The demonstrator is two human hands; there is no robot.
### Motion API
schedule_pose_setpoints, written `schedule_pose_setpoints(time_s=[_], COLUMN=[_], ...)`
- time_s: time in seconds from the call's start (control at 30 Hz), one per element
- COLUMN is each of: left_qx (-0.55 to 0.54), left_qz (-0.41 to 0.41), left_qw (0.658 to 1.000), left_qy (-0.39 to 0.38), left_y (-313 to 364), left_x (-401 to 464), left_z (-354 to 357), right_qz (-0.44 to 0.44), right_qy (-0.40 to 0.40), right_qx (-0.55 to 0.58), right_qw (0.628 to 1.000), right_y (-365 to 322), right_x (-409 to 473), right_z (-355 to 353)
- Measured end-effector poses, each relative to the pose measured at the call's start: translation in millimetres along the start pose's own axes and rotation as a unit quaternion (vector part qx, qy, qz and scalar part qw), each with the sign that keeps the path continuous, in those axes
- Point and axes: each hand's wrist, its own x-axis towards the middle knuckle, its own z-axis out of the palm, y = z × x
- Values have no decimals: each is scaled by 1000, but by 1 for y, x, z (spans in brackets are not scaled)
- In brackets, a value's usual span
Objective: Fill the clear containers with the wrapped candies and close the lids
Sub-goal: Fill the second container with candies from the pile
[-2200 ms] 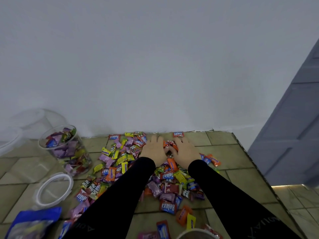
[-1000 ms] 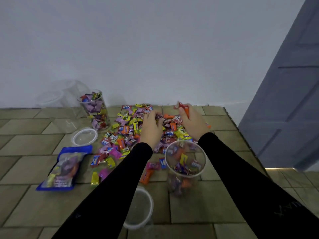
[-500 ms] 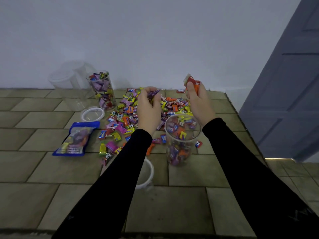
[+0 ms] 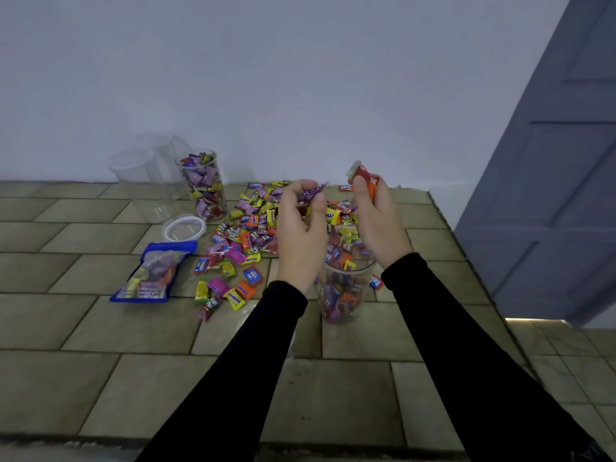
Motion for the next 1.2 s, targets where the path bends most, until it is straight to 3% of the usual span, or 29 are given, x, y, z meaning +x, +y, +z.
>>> schedule_pose_setpoints(time_s=[0.17, 0.47, 1.2], left_qx=[-9, 2, -33], left_qz=[-5, 12, -21], left_qw=[1000, 1000, 999], left_qy=[8, 3, -4], left_y=[2, 2, 2], left_x=[-8, -8, -8], left_z=[4, 1, 0], right_qz=[42, 15, 38], right_qy=[23, -18, 15], right_qx=[-1, -74, -21], right_qw=[999, 997, 999], right_y=[-4, -9, -3], right_x=[0, 1, 3], right_z=[6, 15, 17])
